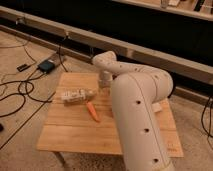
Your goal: Push the ceramic bowl across the table
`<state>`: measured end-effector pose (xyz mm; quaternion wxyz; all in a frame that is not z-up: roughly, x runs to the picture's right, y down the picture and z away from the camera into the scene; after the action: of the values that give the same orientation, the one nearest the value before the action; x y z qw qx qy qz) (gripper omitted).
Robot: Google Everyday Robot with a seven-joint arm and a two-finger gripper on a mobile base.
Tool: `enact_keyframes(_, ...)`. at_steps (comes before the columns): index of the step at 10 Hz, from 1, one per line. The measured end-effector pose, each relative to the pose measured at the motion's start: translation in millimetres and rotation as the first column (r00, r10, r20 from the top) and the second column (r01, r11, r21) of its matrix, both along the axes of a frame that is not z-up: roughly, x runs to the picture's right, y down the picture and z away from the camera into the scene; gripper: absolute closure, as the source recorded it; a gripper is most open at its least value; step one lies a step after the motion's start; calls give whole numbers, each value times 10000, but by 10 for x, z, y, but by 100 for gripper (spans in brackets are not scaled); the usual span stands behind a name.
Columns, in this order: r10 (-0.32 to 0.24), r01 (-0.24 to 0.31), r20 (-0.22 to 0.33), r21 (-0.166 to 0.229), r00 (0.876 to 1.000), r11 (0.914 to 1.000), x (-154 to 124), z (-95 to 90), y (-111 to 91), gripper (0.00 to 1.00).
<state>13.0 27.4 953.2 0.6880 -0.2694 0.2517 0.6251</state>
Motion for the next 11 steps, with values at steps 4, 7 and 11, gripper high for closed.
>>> enact_keyframes(4, -146, 146, -7, 481, 9999, 9987, 133, 281, -326, 35)
enact_keyframes(7, -325, 329, -51, 1540, 9995, 9875, 206, 505, -748, 35)
enact_keyframes(11, -1207, 1628, -1318, 3820, 9839, 9097, 359, 828, -1393, 35)
